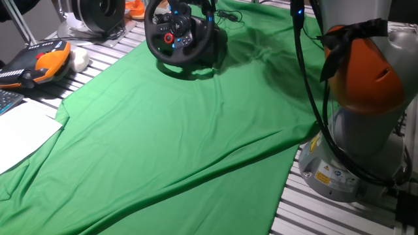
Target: Rotate the steering wheel 90 degrees clockwise
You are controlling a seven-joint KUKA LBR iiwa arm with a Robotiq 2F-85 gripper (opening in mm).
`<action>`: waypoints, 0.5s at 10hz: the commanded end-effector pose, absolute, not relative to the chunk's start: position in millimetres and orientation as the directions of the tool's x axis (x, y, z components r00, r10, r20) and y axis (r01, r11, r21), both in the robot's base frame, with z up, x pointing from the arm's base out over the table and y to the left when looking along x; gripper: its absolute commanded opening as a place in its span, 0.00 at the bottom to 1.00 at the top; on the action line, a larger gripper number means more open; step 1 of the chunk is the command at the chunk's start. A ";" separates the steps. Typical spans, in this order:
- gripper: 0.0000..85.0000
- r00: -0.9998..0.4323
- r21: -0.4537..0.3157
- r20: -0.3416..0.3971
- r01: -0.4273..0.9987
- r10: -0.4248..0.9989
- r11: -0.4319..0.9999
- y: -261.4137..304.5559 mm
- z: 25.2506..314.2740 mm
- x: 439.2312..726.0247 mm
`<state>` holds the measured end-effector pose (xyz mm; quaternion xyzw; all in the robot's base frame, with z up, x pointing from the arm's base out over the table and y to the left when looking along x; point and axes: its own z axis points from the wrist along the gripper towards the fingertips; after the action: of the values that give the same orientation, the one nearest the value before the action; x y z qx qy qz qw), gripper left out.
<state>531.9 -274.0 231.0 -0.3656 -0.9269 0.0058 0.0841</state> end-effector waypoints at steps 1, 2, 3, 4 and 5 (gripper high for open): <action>0.00 -0.719 -0.069 0.149 0.677 0.679 0.732 -274.1 230.1 531.6; 0.00 -0.719 -0.067 0.146 0.678 0.679 0.732 -274.7 228.7 531.0; 0.00 -0.722 -0.062 0.149 0.676 0.676 0.735 -276.1 227.1 530.1; 0.00 -0.722 -0.055 0.151 0.676 0.675 0.735 -275.8 225.7 529.7; 0.00 -0.720 -0.053 0.147 0.679 0.678 0.733 -275.4 223.9 528.7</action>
<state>528.3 -275.4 223.3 -0.3656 -0.9275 -0.0026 0.0783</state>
